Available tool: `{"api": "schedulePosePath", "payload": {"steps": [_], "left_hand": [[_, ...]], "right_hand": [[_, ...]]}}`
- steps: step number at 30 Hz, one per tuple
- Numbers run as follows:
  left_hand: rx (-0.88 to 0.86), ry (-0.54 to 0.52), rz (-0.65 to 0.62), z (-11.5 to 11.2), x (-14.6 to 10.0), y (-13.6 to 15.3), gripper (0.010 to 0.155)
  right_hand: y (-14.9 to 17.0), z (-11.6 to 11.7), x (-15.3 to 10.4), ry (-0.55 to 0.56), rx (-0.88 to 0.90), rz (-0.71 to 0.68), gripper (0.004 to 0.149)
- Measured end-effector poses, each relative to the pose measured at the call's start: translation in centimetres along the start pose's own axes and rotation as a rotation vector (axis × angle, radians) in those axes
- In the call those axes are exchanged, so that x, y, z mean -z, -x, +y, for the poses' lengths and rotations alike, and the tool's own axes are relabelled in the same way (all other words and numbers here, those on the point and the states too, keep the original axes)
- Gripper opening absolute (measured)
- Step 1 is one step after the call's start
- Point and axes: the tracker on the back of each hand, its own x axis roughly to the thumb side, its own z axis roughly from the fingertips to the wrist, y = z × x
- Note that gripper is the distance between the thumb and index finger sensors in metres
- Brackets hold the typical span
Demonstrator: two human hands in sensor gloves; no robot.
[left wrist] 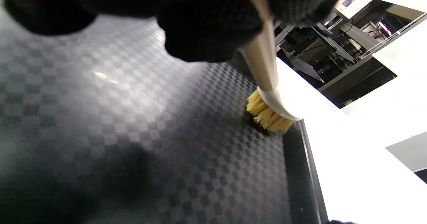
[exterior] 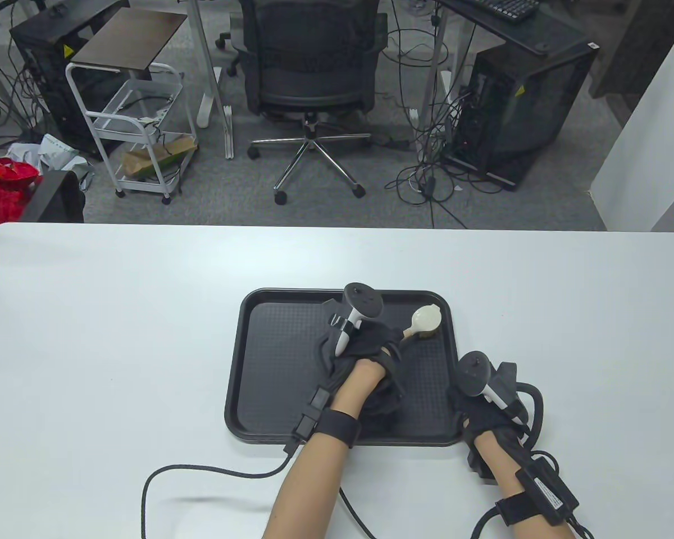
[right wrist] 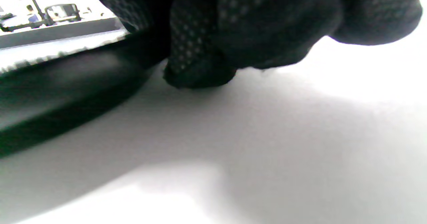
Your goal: Scrub the tray with pot brush
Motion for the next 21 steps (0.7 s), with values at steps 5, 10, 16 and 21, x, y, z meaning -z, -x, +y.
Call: {"api": "schedulePosePath", "payload": {"steps": [5,10,16,21], "left_hand": [[0.059,-0.031,0.004,-0.2,-0.4,-0.3,0.058],[0.124,-0.059,0.024,0.4,-0.9,0.0,0.058],[0.148,-0.064,0.061,1.8,-1.2,1.7,0.057],[0.148,-0.049,0.086,3.3,-1.3,3.7,0.057]], "right_hand": [[0.0,0.0,0.0,0.0,0.001,0.0,0.058],[0.0,0.0,0.0,0.001,-0.002,0.001,0.058],[0.0,0.0,0.0,0.002,-0.004,0.002,0.058],[0.0,0.0,0.0,0.001,-0.004,0.002,0.058]]}}
